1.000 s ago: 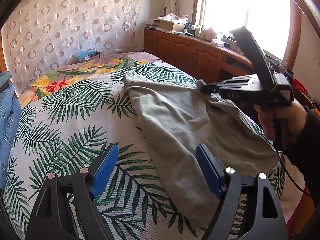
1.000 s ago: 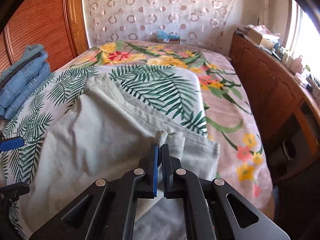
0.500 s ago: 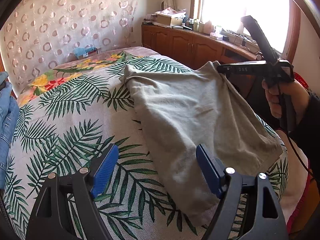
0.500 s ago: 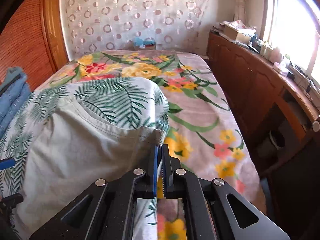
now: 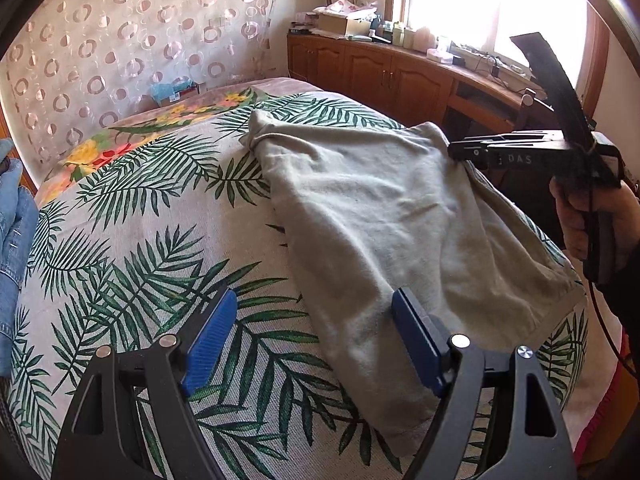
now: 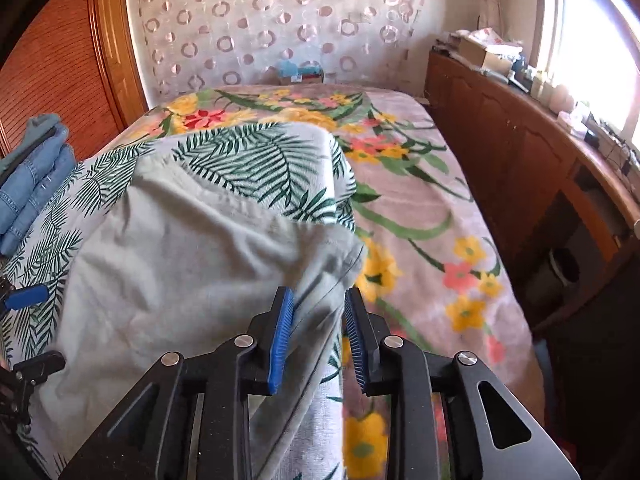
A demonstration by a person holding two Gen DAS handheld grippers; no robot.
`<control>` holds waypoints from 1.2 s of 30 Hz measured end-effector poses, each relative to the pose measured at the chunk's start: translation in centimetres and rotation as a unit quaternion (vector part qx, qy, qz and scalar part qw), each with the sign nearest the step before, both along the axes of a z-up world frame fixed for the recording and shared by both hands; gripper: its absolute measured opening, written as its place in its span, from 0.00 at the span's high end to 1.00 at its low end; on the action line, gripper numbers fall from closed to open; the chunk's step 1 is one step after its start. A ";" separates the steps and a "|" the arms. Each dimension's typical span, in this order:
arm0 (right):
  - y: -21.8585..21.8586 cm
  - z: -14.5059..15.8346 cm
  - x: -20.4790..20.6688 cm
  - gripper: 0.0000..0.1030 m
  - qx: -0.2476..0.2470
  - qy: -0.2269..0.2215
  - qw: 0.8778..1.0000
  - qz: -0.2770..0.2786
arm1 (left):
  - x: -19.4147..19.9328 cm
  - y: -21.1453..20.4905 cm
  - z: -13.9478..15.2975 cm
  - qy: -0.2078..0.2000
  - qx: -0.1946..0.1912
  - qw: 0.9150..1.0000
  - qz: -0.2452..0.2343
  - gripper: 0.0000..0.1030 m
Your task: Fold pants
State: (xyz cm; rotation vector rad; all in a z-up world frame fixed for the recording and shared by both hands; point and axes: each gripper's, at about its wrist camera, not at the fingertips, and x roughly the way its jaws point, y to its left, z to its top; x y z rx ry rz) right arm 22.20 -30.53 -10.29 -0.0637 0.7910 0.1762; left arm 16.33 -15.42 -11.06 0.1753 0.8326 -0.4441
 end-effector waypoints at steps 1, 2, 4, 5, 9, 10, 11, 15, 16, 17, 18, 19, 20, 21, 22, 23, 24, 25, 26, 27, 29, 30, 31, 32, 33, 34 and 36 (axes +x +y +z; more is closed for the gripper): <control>-0.2 0.1 0.2 0.73 0.003 0.001 1.000 0.001 | 0.0 0.0 0.0 0.001 0.000 1.000 0.000 0.22; -0.3 0.1 0.4 0.73 0.003 0.002 1.000 0.001 | 0.1 0.0 -0.1 0.002 0.001 1.000 0.000 0.22; -0.6 0.0 0.6 0.93 0.010 0.003 1.000 0.006 | 0.3 0.0 -0.2 0.007 0.002 1.000 0.002 0.22; -0.8 0.1 0.6 0.94 0.004 -0.003 1.000 0.001 | 0.4 0.0 -0.3 0.010 0.004 1.000 0.004 0.22; -2.5 0.5 0.7 0.95 -0.021 -0.004 0.999 -0.043 | 0.8 0.0 -0.6 0.017 0.005 1.000 0.009 0.22; -2.8 0.4 0.8 0.95 -0.030 0.000 0.998 -0.052 | 0.8 0.0 -0.6 0.017 0.005 1.000 0.009 0.22; -3.3 0.4 0.9 0.95 -0.032 0.002 0.998 -0.059 | 0.7 0.0 -0.6 0.016 0.006 1.000 0.008 0.22; -3.7 0.8 0.8 0.95 -0.011 -0.007 0.999 -0.049 | 0.7 -0.1 -0.7 0.015 0.010 1.000 0.007 0.22; -3.7 1.0 0.9 0.95 -0.004 -0.012 0.999 -0.045 | 0.7 0.0 -0.7 0.015 0.009 1.000 0.007 0.22; -3.5 1.0 0.4 0.94 0.000 -0.016 0.999 -0.043 | 0.7 -0.1 -0.7 0.015 0.009 1.000 0.007 0.22; -3.4 1.2 0.4 0.94 0.002 -0.018 0.999 -0.042 | 0.7 0.0 -0.7 0.016 0.008 1.000 0.007 0.22; -3.1 0.8 -0.3 0.91 0.001 -0.019 0.999 -0.043 | 0.7 0.0 -0.7 0.017 0.007 1.000 0.007 0.22; -3.0 0.7 -0.7 0.90 0.004 -0.021 0.999 -0.041 | 0.7 0.0 -0.7 0.017 0.007 1.000 0.007 0.22; -2.7 0.8 -1.7 0.89 0.012 -0.022 0.999 -0.035 | 0.7 0.0 -0.7 0.018 0.006 1.000 0.007 0.22; -2.6 0.6 -2.4 0.88 0.021 -0.023 0.999 -0.029 | 0.7 0.0 -0.8 0.019 0.005 1.000 0.007 0.22; -2.5 0.5 -3.2 0.87 0.026 -0.023 0.999 -0.023 | 0.7 0.0 -0.8 0.020 0.005 1.000 0.007 0.22; -2.3 0.3 -4.0 0.85 0.030 -0.023 0.999 -0.019 | 0.8 0.1 -0.8 0.022 0.004 1.000 0.007 0.22; -2.2 0.2 -4.9 0.83 0.032 -0.022 0.999 -0.014 | 0.8 0.1 -0.8 0.022 0.003 1.000 0.007 0.22; -2.2 0.0 -5.8 0.78 0.033 -0.020 0.999 -0.011 | 0.8 0.1 -0.8 0.023 0.003 1.000 0.007 0.22; -2.2 -0.2 -6.4 0.72 0.032 -0.015 0.999 -0.010 | 0.9 0.1 -0.8 0.023 0.003 1.000 0.008 0.22; -2.1 -0.7 -7.9 0.71 0.026 -0.004 1.000 -0.006 | 0.9 0.2 -0.8 0.023 0.002 1.000 0.009 0.22; -2.1 -0.6 -8.6 0.71 0.027 -0.003 1.000 -0.001 | 0.9 0.2 -0.8 0.022 0.002 1.000 0.011 0.22; -2.1 -0.7 -9.3 0.71 0.029 -0.002 1.000 0.001 | 0.9 0.3 -0.8 0.021 0.001 1.000 0.012 0.22; -2.1 -0.8 -10.1 0.71 0.030 -0.002 1.000 0.001 | 0.9 0.3 -0.7 0.020 0.000 1.000 0.013 0.22; -2.1 -0.8 -10.7 0.71 0.031 -0.002 1.000 0.001 | 0.8 0.4 -0.6 0.018 -0.002 1.000 0.011 0.22; -2.2 -0.8 -11.5 0.71 0.036 -0.005 0.999 0.002 | 0.6 0.6 -0.5 0.015 -0.002 1.000 0.010 0.22; -2.0 -0.7 -12.5 0.71 0.039 -0.007 0.999 0.005 | 0.0 1.0 0.2 0.010 -0.010 1.000 0.015 0.22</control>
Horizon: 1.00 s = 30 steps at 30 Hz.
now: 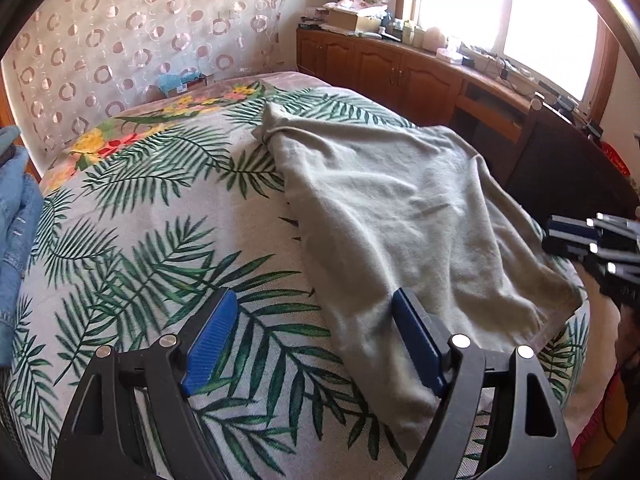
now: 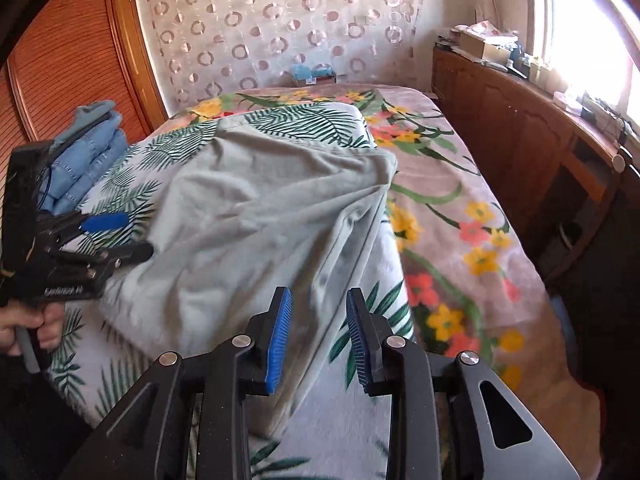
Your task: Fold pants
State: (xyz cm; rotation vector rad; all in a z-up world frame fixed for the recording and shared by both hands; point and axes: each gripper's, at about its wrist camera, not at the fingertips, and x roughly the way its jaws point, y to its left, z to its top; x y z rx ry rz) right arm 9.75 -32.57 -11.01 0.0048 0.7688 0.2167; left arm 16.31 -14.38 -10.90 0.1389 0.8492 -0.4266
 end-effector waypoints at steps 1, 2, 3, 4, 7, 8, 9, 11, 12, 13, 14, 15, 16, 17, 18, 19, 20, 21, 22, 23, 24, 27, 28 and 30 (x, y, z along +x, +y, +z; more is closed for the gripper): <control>0.0 -0.1 -0.6 0.71 0.000 0.001 1.000 0.003 | -0.3 0.1 0.2 0.002 -0.006 1.000 -0.006 0.22; 0.3 0.0 -0.8 0.71 0.001 0.004 1.000 0.005 | -0.8 0.2 0.4 0.005 -0.007 1.000 -0.013 0.22; 0.3 -0.2 -1.3 0.71 0.002 0.007 1.000 0.007 | -1.4 0.3 0.5 0.005 -0.004 1.000 -0.018 0.22; 0.3 -0.4 -1.8 0.71 0.000 0.009 1.000 0.009 | -2.0 0.4 0.5 0.005 -0.001 1.000 -0.022 0.22; 0.1 -0.6 -2.9 0.71 -0.004 0.012 1.000 0.006 | -3.1 0.6 0.4 0.007 0.002 1.000 -0.029 0.22; 0.1 -0.5 -3.0 0.71 -0.003 0.014 1.000 0.006 | -3.3 0.7 0.4 0.008 0.002 0.999 -0.031 0.22; 0.1 -0.3 -3.3 0.71 -0.001 0.015 1.000 0.006 | -3.5 0.7 0.3 0.009 0.002 0.999 -0.031 0.22; 0.0 -0.1 -3.5 0.71 0.007 0.018 1.000 0.004 | -3.6 0.7 0.1 0.010 0.004 0.999 -0.030 0.22; 0.0 0.1 -3.6 0.71 0.008 0.020 1.000 0.006 | -3.6 0.7 0.0 0.011 0.005 0.999 -0.030 0.22; 0.2 0.2 -3.8 0.71 0.010 0.020 1.000 0.007 | -3.6 0.7 -0.1 0.012 0.005 1.000 -0.029 0.22; 0.3 0.2 -3.9 0.72 0.011 0.021 1.000 0.011 | -3.5 0.7 -0.2 0.013 0.005 1.000 -0.028 0.22; 0.5 0.2 -4.1 0.81 0.011 0.022 1.000 0.015 | -3.6 0.6 -0.2 0.013 0.005 0.999 -0.030 0.22; 0.6 0.1 -4.1 0.86 0.009 0.023 1.000 0.020 | -3.7 0.5 -0.3 0.013 0.005 0.999 -0.031 0.22; 0.6 0.1 -4.8 0.88 0.005 0.019 1.000 0.018 | -3.7 0.6 -0.3 0.013 0.005 0.999 -0.031 0.22; 0.5 0.4 -4.9 0.90 0.003 0.017 1.000 0.017 | -3.7 0.5 -0.4 0.012 0.006 0.999 -0.032 0.22; 0.5 0.5 -5.1 0.90 0.002 0.016 1.000 0.019 | -3.7 0.5 -0.5 0.012 0.007 0.999 -0.032 0.22; 0.5 0.7 -5.2 0.90 0.003 0.015 1.000 0.019 | -3.7 0.5 -0.6 0.014 0.008 0.999 -0.032 0.22; 0.4 0.8 -5.3 0.90 0.005 0.015 1.000 0.020 | -3.7 0.6 -0.6 0.015 0.009 0.999 -0.031 0.22; 0.3 0.9 -5.5 0.90 0.005 0.015 1.000 0.021 | -3.7 0.6 -0.7 0.016 0.008 0.999 -0.032 0.22; 0.3 0.9 -5.7 0.90 0.005 0.016 1.000 0.023 | -3.7 0.6 -0.8 0.017 0.009 0.999 -0.032 0.22; 0.3 0.7 -5.7 0.90 0.005 0.019 1.000 0.024 | -3.7 0.6 -0.8 0.017 0.008 0.999 -0.032 0.22; 0.5 0.3 -5.4 0.90 0.006 0.026 0.999 0.020 | -3.8 0.6 -0.9 0.018 0.006 0.999 -0.031 0.22; 0.6 0.4 -5.6 0.90 0.009 0.025 0.999 0.019 | -3.8 0.6 -0.9 0.018 0.006 0.999 -0.032 0.22; 0.4 0.5 -5.6 0.90 0.013 0.023 0.999 0.017 | -3.9 0.7 -0.8 0.018 0.005 0.999 -0.033 0.22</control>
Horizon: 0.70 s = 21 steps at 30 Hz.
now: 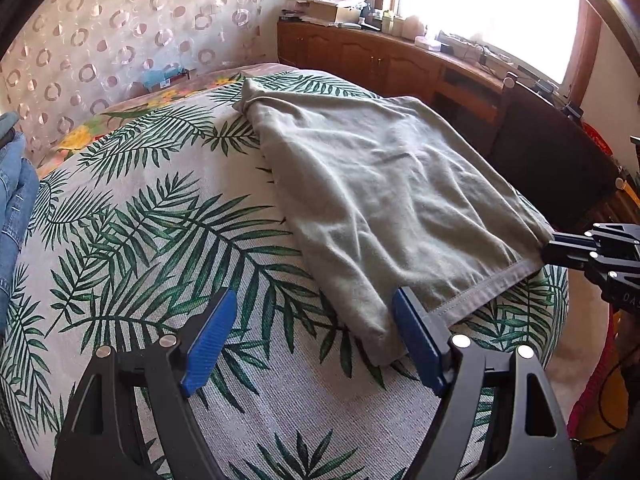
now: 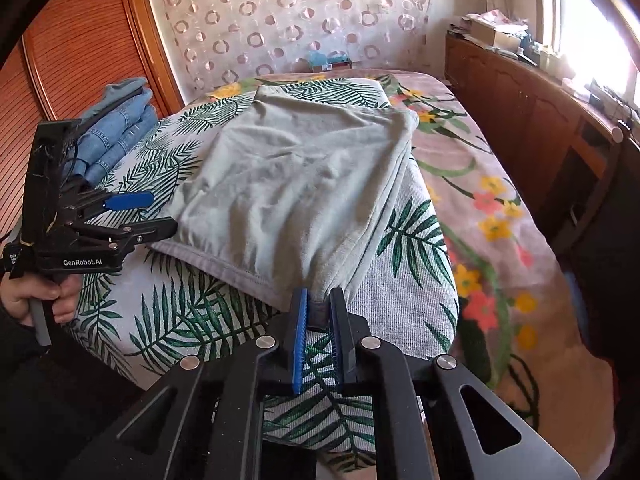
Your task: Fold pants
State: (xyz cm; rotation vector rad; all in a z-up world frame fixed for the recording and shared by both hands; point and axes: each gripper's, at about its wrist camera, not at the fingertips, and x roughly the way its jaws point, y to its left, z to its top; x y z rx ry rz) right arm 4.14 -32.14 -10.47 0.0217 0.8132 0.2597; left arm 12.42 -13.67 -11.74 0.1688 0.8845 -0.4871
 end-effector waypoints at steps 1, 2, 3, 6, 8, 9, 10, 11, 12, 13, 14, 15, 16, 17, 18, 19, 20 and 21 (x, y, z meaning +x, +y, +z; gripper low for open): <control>-0.1 0.1 0.0 0.88 0.002 -0.002 1.000 0.000 | 0.0 0.1 0.1 0.000 -0.001 1.000 0.001 0.22; -0.1 0.2 -0.1 0.85 0.002 -0.005 1.000 -0.002 | 0.0 0.1 0.2 -0.002 -0.002 1.000 0.001 0.22; -0.1 0.4 -0.1 0.84 0.002 -0.007 1.000 -0.004 | 0.0 0.1 0.4 -0.004 -0.002 1.000 0.001 0.22; -0.4 0.7 -0.2 0.83 0.002 -0.017 1.000 -0.008 | 0.2 0.2 0.8 -0.011 -0.003 1.000 0.001 0.22; -0.7 1.0 0.1 0.80 0.003 -0.026 1.000 -0.010 | 0.6 0.2 1.3 -0.017 -0.006 1.000 0.001 0.22; -0.9 1.2 0.3 0.77 0.002 -0.030 0.999 -0.013 | 0.9 0.2 1.5 -0.020 -0.008 1.000 0.001 0.22; -1.2 1.3 0.6 0.73 0.003 -0.034 0.999 -0.017 | 1.2 0.2 1.7 -0.022 -0.010 1.000 0.001 0.22; -1.5 1.6 1.1 0.71 0.005 -0.041 0.999 -0.020 | 1.6 0.1 1.9 -0.026 -0.013 1.000 -0.001 0.22; -1.7 1.8 1.7 0.69 0.006 -0.046 0.999 -0.022 | 2.2 0.1 2.2 -0.030 -0.014 0.999 0.000 0.22; -1.9 2.0 2.4 0.69 0.005 -0.049 0.998 -0.025 | 2.8 0.0 2.5 -0.035 -0.011 0.999 0.003 0.22; -2.1 2.2 3.1 0.69 0.004 -0.054 0.998 -0.026 | 3.4 -0.1 2.6 -0.039 -0.009 0.999 0.004 0.22; -2.3 2.4 3.8 0.69 0.004 -0.059 0.998 -0.027 | 3.8 -0.2 2.8 -0.042 -0.008 0.999 0.003 0.22; -2.4 2.6 4.5 0.69 0.005 -0.063 0.998 -0.028 | 4.5 -0.3 3.0 -0.043 -0.008 0.999 0.003 0.22; -2.5 2.7 5.3 0.69 0.004 -0.065 0.997 -0.029 | 5.2 -0.3 3.1 -0.043 -0.006 0.999 0.003 0.22; -2.6 2.8 6.1 0.69 0.004 -0.067 0.997 -0.029 | 5.9 -0.4 3.3 -0.043 -0.004 0.999 0.004 0.22; -2.6 2.9 6.8 0.69 0.003 -0.068 0.997 -0.029 | 6.8 -0.4 3.5 -0.043 -0.001 0.999 0.007 0.22; -2.6 2.8 7.6 0.69 0.002 -0.068 0.997 -0.029 | 7.3 -0.4 3.6 -0.041 -0.001 0.999 0.009 0.22; -2.6 2.8 8.2 0.69 0.002 -0.068 0.997 -0.028 | 8.0 -0.4 3.7 -0.039 -0.002 0.999 0.010 0.22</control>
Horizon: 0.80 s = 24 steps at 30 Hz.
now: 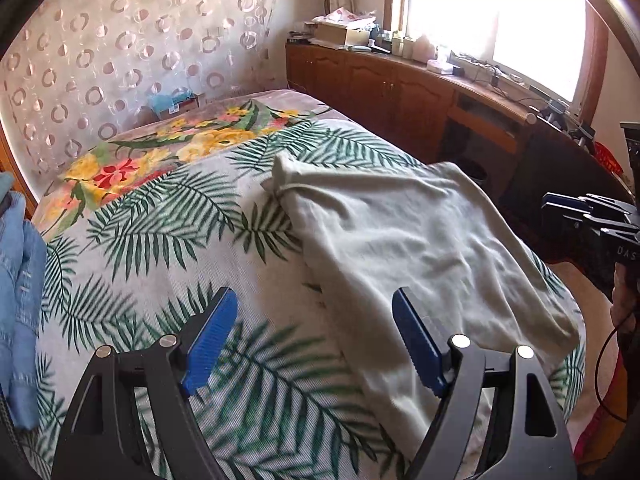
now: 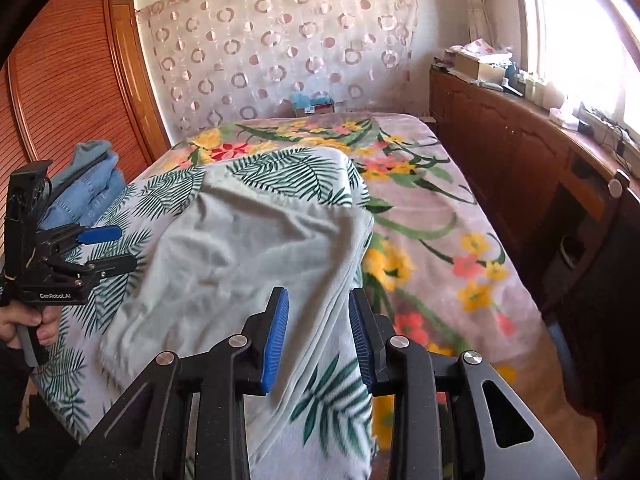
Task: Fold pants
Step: 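Move both grippers to the grey-green pants edge and close on it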
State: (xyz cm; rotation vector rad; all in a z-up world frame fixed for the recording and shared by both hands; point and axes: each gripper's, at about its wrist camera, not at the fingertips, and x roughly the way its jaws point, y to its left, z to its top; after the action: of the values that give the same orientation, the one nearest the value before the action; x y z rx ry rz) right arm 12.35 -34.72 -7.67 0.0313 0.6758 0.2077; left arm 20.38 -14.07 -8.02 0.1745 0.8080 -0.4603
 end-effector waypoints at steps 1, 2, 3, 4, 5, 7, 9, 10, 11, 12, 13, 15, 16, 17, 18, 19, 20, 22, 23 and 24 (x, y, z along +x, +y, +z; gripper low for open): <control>-0.1 -0.1 0.8 0.69 -0.001 0.002 1.000 0.001 | 0.7 0.0 0.1 0.003 -0.002 1.000 0.001 0.22; -0.2 -0.3 1.5 0.69 -0.003 0.004 1.000 0.003 | 1.5 -0.1 0.3 0.005 -0.004 1.000 0.003 0.22; -0.2 -0.5 2.2 0.69 -0.006 0.006 1.000 0.005 | 2.2 -0.1 0.4 0.006 -0.003 1.000 0.004 0.22; -0.3 -0.6 2.9 0.69 -0.008 0.010 1.000 0.006 | 2.8 -0.3 0.4 0.007 -0.002 1.000 0.005 0.22; -0.3 -0.7 3.6 0.69 -0.009 0.014 1.000 0.008 | 3.5 -0.6 0.5 0.007 0.000 1.000 0.005 0.22; -0.6 -1.0 5.0 0.69 -0.007 0.021 1.000 0.010 | 5.0 -1.0 0.5 0.012 0.001 1.000 0.003 0.22; -0.9 -1.2 6.3 0.69 -0.005 0.027 1.000 0.011 | 6.4 -1.3 0.3 0.018 0.002 1.000 0.004 0.22; -1.0 -1.3 6.8 0.69 -0.003 0.030 0.999 0.012 | 6.9 -1.5 0.2 0.020 0.002 1.000 0.004 0.22; -1.4 -1.2 7.1 0.69 0.000 0.033 0.999 0.012 | 7.6 -1.6 0.0 0.025 0.000 1.000 0.005 0.23; -1.6 -1.3 7.6 0.69 0.004 0.037 0.999 0.012 | 8.2 -1.8 -0.2 0.031 -0.001 1.000 0.005 0.25; -1.8 -1.4 8.0 0.69 0.008 0.041 0.999 0.012 | 8.5 -1.9 -0.3 0.035 -0.002 0.999 0.005 0.25; -2.0 -1.7 9.1 0.69 0.014 0.049 0.999 0.014 | 9.5 -2.0 -0.8 0.043 -0.004 0.999 0.006 0.26; -2.0 -1.8 9.6 0.69 0.016 0.054 0.998 0.014 | 9.7 -2.1 -1.0 0.046 -0.003 0.999 0.006 0.26; -2.2 -2.0 10.0 0.69 0.020 0.057 0.998 0.015 | 10.1 -2.2 -1.2 0.049 -0.003 0.999 0.007 0.26; -2.4 -2.2 10.4 0.69 0.025 0.062 0.998 0.016 | 10.4 -2.3 -1.3 0.052 -0.003 0.999 0.007 0.29; -2.5 -2.4 10.8 0.69 0.030 0.067 0.997 0.017 | 10.7 -2.4 -1.5 0.055 -0.004 0.998 0.006 0.30; -2.7 -2.6 11.2 0.69 0.032 0.071 0.997 0.015 | 11.0 -2.5 -1.7 0.059 -0.005 0.998 0.007 0.30; -2.9 -3.0 12.0 0.69 0.037 0.078 0.996 0.015 | 11.8 -2.8 -2.0 0.064 -0.007 0.998 0.007 0.32; -2.9 -3.2 12.2 0.68 0.039 0.081 0.996 0.016 | 12.1 -2.8 -2.0 0.067 -0.007 0.998 0.007 0.36; -3.0 -3.3 12.4 0.69 0.041 0.084 0.995 0.016 | 12.3 -2.8 -2.2 0.069 -0.008 0.998 0.007 0.38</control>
State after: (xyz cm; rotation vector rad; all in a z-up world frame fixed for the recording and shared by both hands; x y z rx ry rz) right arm 24.74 -37.68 -11.02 0.1167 0.8358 0.2660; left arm 32.64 -16.89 -10.20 0.1231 0.9408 -0.4685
